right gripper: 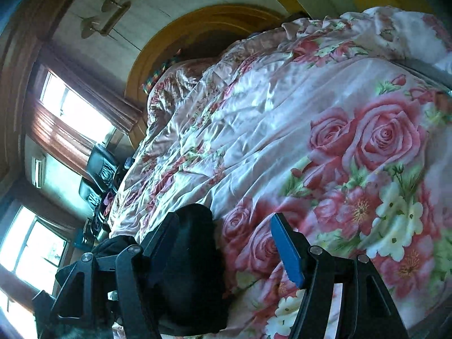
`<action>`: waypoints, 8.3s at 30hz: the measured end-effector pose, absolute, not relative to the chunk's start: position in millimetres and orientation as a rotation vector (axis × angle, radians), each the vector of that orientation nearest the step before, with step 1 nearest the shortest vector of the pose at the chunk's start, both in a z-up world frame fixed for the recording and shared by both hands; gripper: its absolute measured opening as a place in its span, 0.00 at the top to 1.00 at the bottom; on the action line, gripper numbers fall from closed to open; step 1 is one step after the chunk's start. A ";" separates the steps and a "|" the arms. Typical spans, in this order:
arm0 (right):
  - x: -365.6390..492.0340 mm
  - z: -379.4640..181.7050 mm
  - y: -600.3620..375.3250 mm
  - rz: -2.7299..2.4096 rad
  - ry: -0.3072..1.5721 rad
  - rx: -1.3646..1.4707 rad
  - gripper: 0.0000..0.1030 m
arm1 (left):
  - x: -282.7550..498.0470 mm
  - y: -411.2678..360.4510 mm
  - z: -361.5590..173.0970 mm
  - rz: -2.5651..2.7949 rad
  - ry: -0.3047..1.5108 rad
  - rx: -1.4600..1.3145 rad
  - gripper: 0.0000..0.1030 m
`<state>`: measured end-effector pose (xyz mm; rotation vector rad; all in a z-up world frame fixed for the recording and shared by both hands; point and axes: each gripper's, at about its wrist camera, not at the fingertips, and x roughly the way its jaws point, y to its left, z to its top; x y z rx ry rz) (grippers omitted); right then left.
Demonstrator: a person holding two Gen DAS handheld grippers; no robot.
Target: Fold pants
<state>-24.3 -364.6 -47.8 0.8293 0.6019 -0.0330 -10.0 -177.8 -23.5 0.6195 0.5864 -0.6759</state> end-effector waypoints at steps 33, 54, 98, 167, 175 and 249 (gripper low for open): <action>-37.1 -5.4 -147.9 0.373 0.489 -0.270 0.05 | 28.6 47.0 -14.2 -0.321 0.710 -0.179 0.63; 57.4 -75.9 -273.9 0.458 0.826 0.851 0.42 | 24.8 67.5 -24.7 -0.310 0.716 -0.277 0.62; -3.7 -19.9 -285.6 0.156 0.629 0.531 0.64 | 16.5 16.4 4.7 -0.349 0.725 -0.114 0.61; 5.9 -83.7 -255.4 0.164 0.827 0.446 0.24 | 62.8 68.4 -36.0 -0.384 0.836 -0.418 0.36; 8.8 -86.0 -257.7 0.175 0.840 0.460 0.22 | 82.5 54.2 -36.8 -0.411 0.852 -0.306 0.37; 15.8 -71.5 -236.0 0.322 0.764 0.400 0.49 | 44.2 -0.1 -24.0 -0.406 0.813 -0.120 0.57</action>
